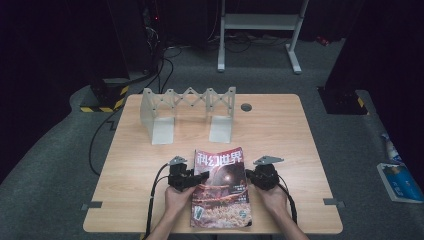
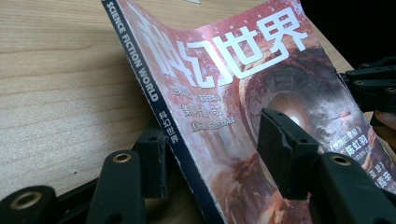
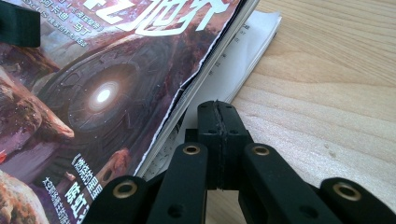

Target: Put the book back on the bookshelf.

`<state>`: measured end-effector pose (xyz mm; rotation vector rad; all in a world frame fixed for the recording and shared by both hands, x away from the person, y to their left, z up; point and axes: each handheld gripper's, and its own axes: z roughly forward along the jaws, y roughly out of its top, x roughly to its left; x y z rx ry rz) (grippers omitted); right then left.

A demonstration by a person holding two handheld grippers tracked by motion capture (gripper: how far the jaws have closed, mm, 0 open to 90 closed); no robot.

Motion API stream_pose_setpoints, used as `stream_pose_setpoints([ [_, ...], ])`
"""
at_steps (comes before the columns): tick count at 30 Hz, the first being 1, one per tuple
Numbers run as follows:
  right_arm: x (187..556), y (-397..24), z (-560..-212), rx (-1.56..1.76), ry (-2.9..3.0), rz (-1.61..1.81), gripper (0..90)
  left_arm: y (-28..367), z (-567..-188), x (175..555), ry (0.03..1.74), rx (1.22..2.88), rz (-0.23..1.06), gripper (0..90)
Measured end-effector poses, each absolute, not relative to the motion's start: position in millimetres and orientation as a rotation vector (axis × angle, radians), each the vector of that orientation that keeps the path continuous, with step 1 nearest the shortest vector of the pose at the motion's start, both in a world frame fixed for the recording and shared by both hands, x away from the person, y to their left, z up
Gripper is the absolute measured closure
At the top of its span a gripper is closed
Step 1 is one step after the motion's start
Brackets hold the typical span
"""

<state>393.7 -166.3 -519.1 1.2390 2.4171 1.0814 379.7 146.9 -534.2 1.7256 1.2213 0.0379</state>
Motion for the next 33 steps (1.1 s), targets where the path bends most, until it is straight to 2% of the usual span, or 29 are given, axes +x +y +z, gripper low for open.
stream_pose_setpoints([
  [33, 401.1, -147.0, -520.5, 1.221, 2.432, 1.108, 89.6, 144.0, -533.7, 377.7, 1.197, 1.753, 0.068, 46.4],
])
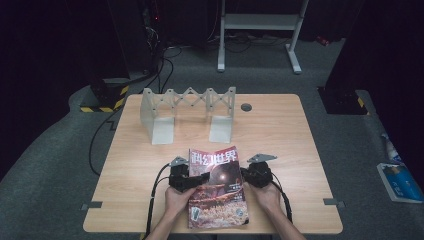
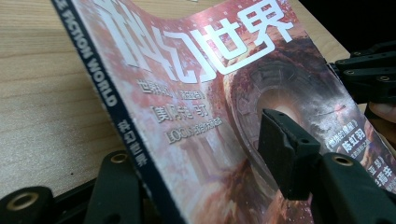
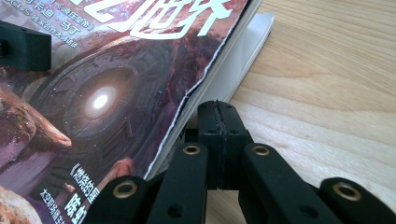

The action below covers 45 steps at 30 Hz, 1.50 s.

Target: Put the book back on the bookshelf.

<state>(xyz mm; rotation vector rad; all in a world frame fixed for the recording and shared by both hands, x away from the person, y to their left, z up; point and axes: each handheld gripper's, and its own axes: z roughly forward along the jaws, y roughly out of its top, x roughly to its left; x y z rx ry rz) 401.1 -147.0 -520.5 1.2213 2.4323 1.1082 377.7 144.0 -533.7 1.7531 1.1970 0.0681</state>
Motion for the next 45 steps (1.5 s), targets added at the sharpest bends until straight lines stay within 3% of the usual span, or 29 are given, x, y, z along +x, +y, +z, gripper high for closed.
stream_pose_setpoints([
  [11, 403.7, -134.3, -520.6, 1.199, 2.461, 1.122, 89.6, 142.6, -530.2, 379.6, 1.198, 1.794, 0.039, 48.9],
  [18, 403.1, -134.3, -520.5, 1.195, 2.461, 1.119, 89.0, 142.5, -527.6, 381.2, 1.235, 1.816, 0.025, 58.6],
  [31, 396.9, -141.2, -520.5, 1.195, 2.462, 1.138, 83.8, 143.7, -521.5, 381.2, 1.249, 1.801, -0.026, 73.8],
  [45, 392.4, -148.6, -521.0, 1.206, 2.473, 1.174, 73.1, 146.9, -513.3, 377.5, 1.213, 1.769, -0.078, 79.1],
])
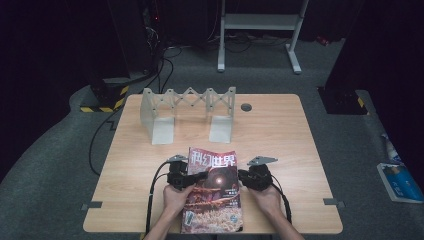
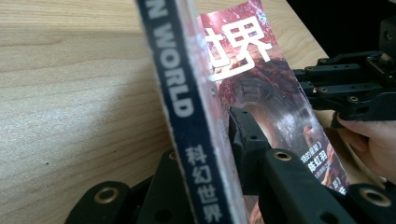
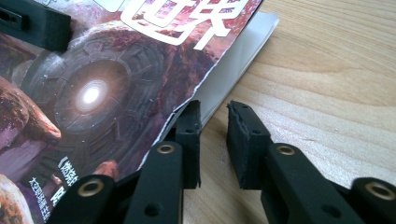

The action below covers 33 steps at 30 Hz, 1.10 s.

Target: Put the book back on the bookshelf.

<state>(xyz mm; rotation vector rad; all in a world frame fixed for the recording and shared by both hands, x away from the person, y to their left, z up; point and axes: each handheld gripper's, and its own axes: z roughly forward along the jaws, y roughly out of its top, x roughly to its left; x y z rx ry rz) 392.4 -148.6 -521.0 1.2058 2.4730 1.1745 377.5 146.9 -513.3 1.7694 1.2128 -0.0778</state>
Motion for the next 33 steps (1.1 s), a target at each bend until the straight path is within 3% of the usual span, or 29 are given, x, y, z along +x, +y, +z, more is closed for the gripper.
stream_pose_setpoints([
  [6, 390.1, -152.5, -519.9, 1.195, 2.478, 1.165, 65.9, 147.9, -509.2, 374.4, 1.191, 1.766, -0.087, 79.8],
  [33, 380.7, -186.1, -522.2, 1.180, 2.315, 1.057, 57.2, 135.1, -482.2, 369.0, 1.068, 1.805, -0.094, 81.2],
])
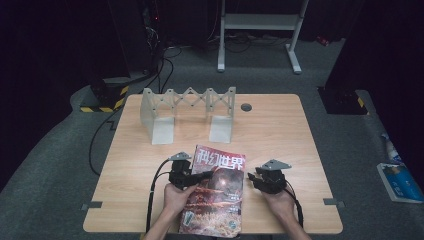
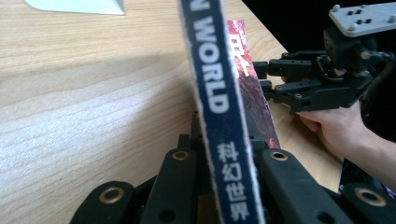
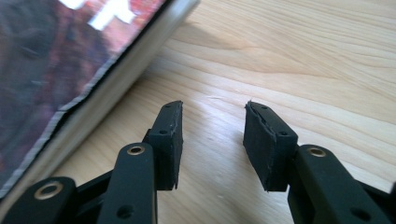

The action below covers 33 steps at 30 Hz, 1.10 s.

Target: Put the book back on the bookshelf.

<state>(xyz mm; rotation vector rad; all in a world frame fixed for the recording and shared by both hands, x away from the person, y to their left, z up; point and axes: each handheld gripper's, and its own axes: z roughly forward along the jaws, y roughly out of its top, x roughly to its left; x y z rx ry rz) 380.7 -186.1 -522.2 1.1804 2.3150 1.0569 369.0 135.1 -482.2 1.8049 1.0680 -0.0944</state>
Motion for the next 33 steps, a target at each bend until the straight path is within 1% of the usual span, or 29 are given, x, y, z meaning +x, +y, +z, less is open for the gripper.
stream_pose_setpoints([
  [6, 380.2, -196.6, -525.0, 1.159, 2.272, 1.020, 57.2, 130.9, -474.5, 368.2, 1.040, 1.823, -0.092, 81.5],
  [13, 378.0, -205.3, -528.0, 1.168, 2.223, 1.025, 55.1, 125.1, -463.6, 369.5, 1.004, 1.856, -0.082, 81.8],
  [20, 378.0, -208.4, -530.4, 1.179, 2.203, 1.049, 52.3, 122.9, -446.4, 371.8, 0.970, 1.889, -0.041, 82.0],
  [33, 375.8, -209.2, -532.3, 1.173, 2.186, 1.065, 52.2, 129.7, -410.2, 380.3, 0.932, 1.971, 0.044, 82.4],
])
